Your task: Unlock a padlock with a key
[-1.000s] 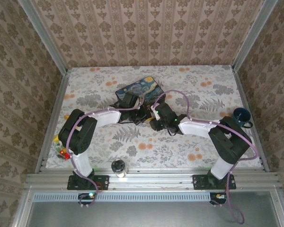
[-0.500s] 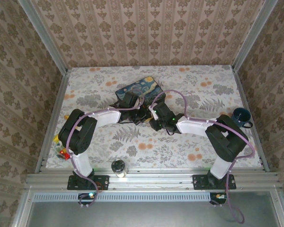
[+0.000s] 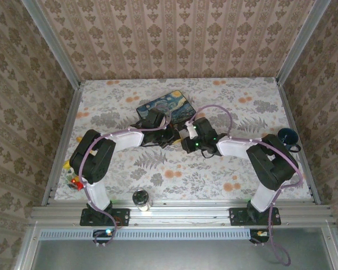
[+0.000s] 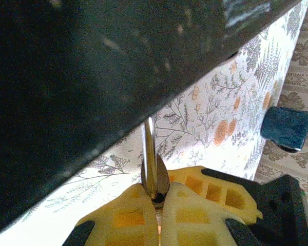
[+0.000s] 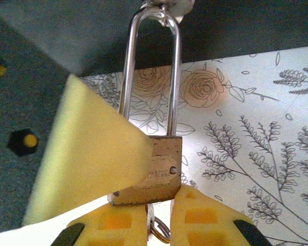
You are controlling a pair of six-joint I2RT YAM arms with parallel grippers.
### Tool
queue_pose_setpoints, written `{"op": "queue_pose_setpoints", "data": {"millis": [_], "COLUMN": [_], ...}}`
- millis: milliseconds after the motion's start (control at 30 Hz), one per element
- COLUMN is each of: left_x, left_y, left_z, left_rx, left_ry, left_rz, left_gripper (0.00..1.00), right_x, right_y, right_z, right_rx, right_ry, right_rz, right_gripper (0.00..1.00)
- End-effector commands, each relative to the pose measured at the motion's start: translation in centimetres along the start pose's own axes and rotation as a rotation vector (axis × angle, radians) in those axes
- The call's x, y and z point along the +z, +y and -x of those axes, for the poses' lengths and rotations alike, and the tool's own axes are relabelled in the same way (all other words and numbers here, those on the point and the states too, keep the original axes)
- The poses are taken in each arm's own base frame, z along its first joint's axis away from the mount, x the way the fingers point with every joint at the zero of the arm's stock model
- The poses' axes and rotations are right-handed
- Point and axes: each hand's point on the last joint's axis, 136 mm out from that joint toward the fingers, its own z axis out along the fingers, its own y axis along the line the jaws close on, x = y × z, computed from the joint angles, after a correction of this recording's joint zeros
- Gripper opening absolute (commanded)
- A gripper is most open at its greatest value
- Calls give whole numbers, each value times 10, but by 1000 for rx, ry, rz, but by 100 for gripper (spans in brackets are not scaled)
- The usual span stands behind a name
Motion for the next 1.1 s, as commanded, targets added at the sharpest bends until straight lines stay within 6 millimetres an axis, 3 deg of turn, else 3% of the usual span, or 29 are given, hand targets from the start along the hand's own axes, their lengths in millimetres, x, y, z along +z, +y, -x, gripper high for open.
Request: {"op": "queue_pose_setpoints", "data": {"millis": [0, 33, 133, 233, 367, 767, 833, 1067], "left_x": [6, 6, 7, 6, 7, 13, 11, -16], "left_y": [53, 54, 54, 55, 58, 71, 70, 48], "left_z": [-40, -41, -41, -40, -40, -42, -41, -25], "left_rx": [-152, -154, -155, -160, -170, -204, -194, -82], "left_ry": [156, 156, 157, 155, 153, 155, 146, 72], "left_rz": [150, 151, 149, 153, 160, 181, 181, 203], "left_gripper": [0, 0, 1, 11, 22, 24, 36, 64], "right_x": [-9, -10, -13, -16, -19, -23, -24, -25], "right_y": [-6, -6, -8, -13, -18, -25, -25, -25], "right_z": [40, 39, 35, 29, 24, 27, 27, 24], "right_rx": [106, 111, 112, 110, 106, 93, 92, 98], "right_ry": [-143, -139, -127, -113, -110, -111, -111, -100], "right_rz": [94, 102, 84, 49, 19, -36, -36, -36], "right_gripper": [2, 2, 15, 29, 32, 37, 37, 42]}}
